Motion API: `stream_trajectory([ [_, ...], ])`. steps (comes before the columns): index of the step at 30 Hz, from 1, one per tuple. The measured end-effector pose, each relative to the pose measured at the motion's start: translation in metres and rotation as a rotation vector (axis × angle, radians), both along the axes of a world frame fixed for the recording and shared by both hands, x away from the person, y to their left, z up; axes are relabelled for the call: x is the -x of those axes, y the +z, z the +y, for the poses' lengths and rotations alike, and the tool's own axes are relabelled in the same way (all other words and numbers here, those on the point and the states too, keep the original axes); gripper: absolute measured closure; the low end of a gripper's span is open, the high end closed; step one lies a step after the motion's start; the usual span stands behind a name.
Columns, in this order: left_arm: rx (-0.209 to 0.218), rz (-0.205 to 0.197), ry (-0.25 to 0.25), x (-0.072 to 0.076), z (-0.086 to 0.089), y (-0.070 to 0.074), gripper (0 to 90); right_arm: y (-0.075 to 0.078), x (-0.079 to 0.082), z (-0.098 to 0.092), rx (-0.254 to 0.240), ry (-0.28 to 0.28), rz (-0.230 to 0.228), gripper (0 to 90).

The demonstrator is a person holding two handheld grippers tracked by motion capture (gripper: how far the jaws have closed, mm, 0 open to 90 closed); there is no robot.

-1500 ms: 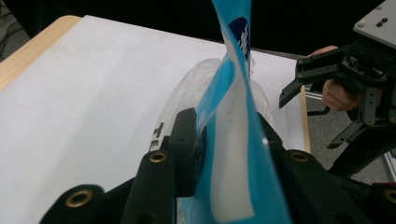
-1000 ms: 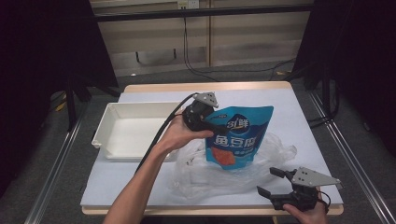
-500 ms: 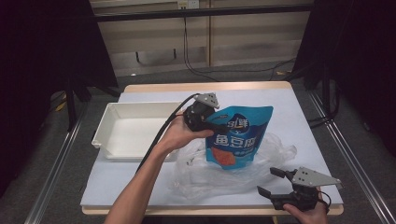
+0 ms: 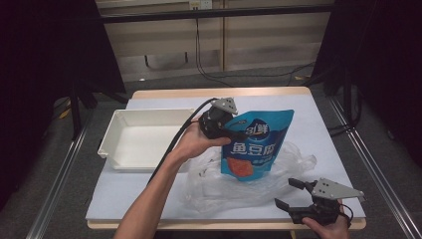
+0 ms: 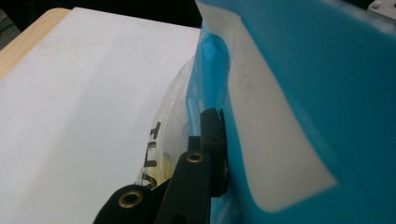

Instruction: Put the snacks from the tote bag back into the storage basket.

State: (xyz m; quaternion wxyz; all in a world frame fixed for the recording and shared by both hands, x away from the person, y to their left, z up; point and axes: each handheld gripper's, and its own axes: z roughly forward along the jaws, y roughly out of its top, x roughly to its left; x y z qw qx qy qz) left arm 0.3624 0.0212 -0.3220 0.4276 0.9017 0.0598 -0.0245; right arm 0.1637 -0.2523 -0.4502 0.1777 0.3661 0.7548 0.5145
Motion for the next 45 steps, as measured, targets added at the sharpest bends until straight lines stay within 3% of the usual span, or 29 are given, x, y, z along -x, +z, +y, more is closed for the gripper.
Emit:
stream_trajectory([
  [5, 0.000, 0.013, 0.009, 0.001, -0.005, 0.002, 90.0, 0.000, 0.001, 0.000, -0.002, -0.009, 0.001, 18.7],
  [11, -0.014, -0.012, -0.009, 0.004, -0.013, 0.010, 90.0, 0.001, 0.001, -0.002, -0.005, -0.014, -0.006, 17.7],
  [14, 0.007, -0.002, -0.023, 0.005, -0.014, 0.012, 90.0, 0.001, 0.001, -0.002, -0.007, -0.016, -0.007, 17.4],
  [16, 0.017, -0.007, -0.046, 0.005, -0.013, 0.014, 90.0, 0.001, 0.001, -0.002, -0.008, -0.018, -0.006, 16.9],
  [21, 0.016, -0.005, -0.041, 0.005, -0.008, 0.020, 90.0, 0.001, 0.001, -0.002, -0.009, -0.023, -0.014, 14.6],
  [22, 0.005, -0.027, -0.037, 0.005, -0.007, 0.023, 90.0, 0.001, 0.001, -0.002, -0.010, -0.023, -0.013, 14.6],
  [26, 0.031, -0.020, -0.015, 0.005, -0.002, 0.028, 90.0, 0.002, 0.001, -0.002, -0.011, -0.024, -0.017, 13.9],
  [27, 0.024, -0.034, -0.010, 0.005, 0.000, 0.030, 90.0, 0.002, 0.001, -0.002, -0.011, -0.025, -0.017, 13.8],
  [29, 0.043, -0.031, 0.022, 0.006, 0.002, 0.033, 90.0, 0.002, 0.001, -0.002, -0.012, -0.025, -0.018, 13.0],
  [40, 0.057, -0.038, 0.008, 0.005, 0.016, 0.052, 90.0, 0.002, 0.001, -0.002, -0.008, -0.027, -0.018, 12.9],
  [45, 0.083, -0.047, -0.001, 0.007, 0.023, 0.062, 90.0, 0.001, 0.001, -0.001, -0.008, -0.024, -0.017, 12.9],
])
